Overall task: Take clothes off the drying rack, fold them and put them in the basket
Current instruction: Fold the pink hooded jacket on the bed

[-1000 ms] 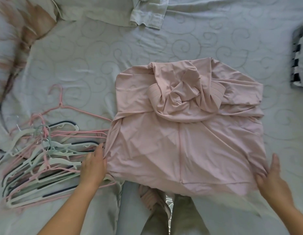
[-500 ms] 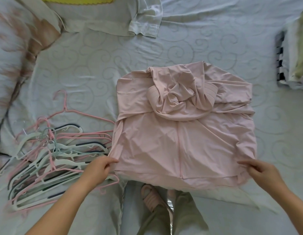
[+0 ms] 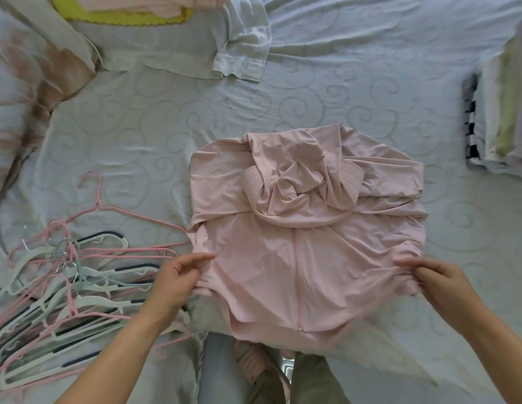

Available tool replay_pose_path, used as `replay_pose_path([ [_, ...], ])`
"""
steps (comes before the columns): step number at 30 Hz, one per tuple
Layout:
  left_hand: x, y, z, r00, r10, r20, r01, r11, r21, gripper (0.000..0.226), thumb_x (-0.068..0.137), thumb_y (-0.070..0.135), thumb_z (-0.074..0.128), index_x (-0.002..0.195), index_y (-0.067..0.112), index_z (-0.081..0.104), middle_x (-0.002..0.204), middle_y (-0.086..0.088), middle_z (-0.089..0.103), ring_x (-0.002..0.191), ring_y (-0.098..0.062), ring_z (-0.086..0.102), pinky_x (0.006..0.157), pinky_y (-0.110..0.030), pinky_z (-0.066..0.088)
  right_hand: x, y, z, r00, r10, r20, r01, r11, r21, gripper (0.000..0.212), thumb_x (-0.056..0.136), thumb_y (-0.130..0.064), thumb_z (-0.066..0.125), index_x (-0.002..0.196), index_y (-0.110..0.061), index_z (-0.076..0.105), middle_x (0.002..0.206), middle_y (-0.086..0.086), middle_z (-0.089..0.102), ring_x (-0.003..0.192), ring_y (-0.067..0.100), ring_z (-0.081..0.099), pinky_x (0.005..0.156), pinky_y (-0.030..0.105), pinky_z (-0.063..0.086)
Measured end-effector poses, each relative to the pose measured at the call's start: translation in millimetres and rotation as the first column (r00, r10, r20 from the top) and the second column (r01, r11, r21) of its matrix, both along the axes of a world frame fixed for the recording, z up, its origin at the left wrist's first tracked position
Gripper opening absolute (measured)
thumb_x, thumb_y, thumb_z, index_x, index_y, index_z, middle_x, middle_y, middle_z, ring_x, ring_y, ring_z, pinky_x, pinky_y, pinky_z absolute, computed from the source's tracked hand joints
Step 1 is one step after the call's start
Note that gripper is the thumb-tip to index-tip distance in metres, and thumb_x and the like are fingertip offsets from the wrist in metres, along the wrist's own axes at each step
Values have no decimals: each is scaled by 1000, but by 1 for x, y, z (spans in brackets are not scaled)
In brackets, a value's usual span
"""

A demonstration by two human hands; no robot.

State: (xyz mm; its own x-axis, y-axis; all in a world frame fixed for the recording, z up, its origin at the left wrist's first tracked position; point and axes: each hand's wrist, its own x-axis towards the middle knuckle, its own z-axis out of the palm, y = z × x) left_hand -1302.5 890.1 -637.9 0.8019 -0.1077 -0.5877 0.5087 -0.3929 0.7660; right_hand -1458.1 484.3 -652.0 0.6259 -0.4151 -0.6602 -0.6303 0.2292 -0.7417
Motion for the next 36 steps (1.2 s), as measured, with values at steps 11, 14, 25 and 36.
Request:
replay_pose_path([
  [11, 204, -99, 3, 789, 612, -57, -605, 757, -248, 41, 89, -20, 29, 78, 10, 55, 54, -3, 60, 44, -6, 57, 47, -16, 49, 184, -79, -5, 670, -730, 135, 617, 649, 445, 30, 93, 1, 34, 95, -17, 58, 91, 10, 57, 77, 19, 60, 68, 30, 55],
  [14, 237, -117, -6, 744, 664, 66, -641, 739, -206, 33, 90, -17, 37, 81, 8, 57, 73, -8, 53, 58, -11, 56, 49, -17, 48, 217, -93, -13, 689, -706, 162, 614, 688, 388, 37, 91, 7, 27, 99, -17, 54, 91, 12, 54, 70, 17, 59, 62, 27, 52],
  [25, 182, -175, -39, 772, -522, 362, 359, 829, 429, 20, 82, 16, 68, 100, 8, 67, 97, -6, 63, 96, -24, 59, 89, -31, 44, 223, -57, -37, 881, 474, -16, -294, 519, -803, 27, 86, -35, 58, 108, -19, 60, 100, 0, 57, 87, 27, 61, 74, 34, 47],
  [36, 173, -151, -72, -92, -969, 229, 564, 139, 814, 21, 64, 33, 74, 82, 28, 64, 76, 7, 60, 76, -19, 60, 92, -36, 39, 204, -46, -84, -29, 953, -301, -500, -275, -822, 57, 52, -53, 84, 101, -29, 69, 118, -8, 66, 113, 16, 58, 102, 42, 31],
])
